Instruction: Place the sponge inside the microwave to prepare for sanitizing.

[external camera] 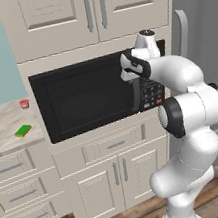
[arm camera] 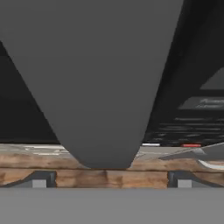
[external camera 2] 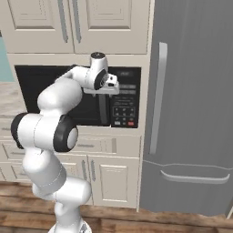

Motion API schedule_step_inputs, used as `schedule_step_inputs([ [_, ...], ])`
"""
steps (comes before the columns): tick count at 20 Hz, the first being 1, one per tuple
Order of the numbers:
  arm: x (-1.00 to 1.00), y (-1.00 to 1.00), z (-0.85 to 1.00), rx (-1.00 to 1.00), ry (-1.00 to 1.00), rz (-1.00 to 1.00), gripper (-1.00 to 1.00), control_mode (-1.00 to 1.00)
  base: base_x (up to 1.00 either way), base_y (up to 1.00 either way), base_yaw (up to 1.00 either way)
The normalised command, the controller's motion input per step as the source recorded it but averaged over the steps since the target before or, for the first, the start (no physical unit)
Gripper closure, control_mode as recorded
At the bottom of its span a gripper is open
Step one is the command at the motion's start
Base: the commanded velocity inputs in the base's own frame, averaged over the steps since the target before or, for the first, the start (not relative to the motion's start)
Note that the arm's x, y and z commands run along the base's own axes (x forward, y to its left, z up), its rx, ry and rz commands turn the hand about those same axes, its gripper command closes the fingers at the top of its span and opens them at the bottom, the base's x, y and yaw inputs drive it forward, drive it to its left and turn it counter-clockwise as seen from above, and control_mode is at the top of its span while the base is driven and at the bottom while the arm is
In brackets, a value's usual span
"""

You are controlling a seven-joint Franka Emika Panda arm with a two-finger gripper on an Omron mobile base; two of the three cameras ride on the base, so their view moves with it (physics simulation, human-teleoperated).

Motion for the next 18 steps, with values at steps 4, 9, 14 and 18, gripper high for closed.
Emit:
schedule_step_inputs([
  [4,0.61,0.0,-0.16,0.0,0.0,0.0,-1.0,-1.0,0.0,0.0,0.0],
  [9,0.34,-0.01,-0.18,0.0,0.0,0.01,-1.0,-1.0,0.0,0.0,0.0],
  [14,0.07,0.0,-0.42,0.02,-0.11,0.06,-1.0,-1.0,0.0,0.0,0.0],
  [18,0.0,0.0,-0.78,0.03,-0.28,0.06,-1.0,-1.0,0.0,0.0,0.0],
])
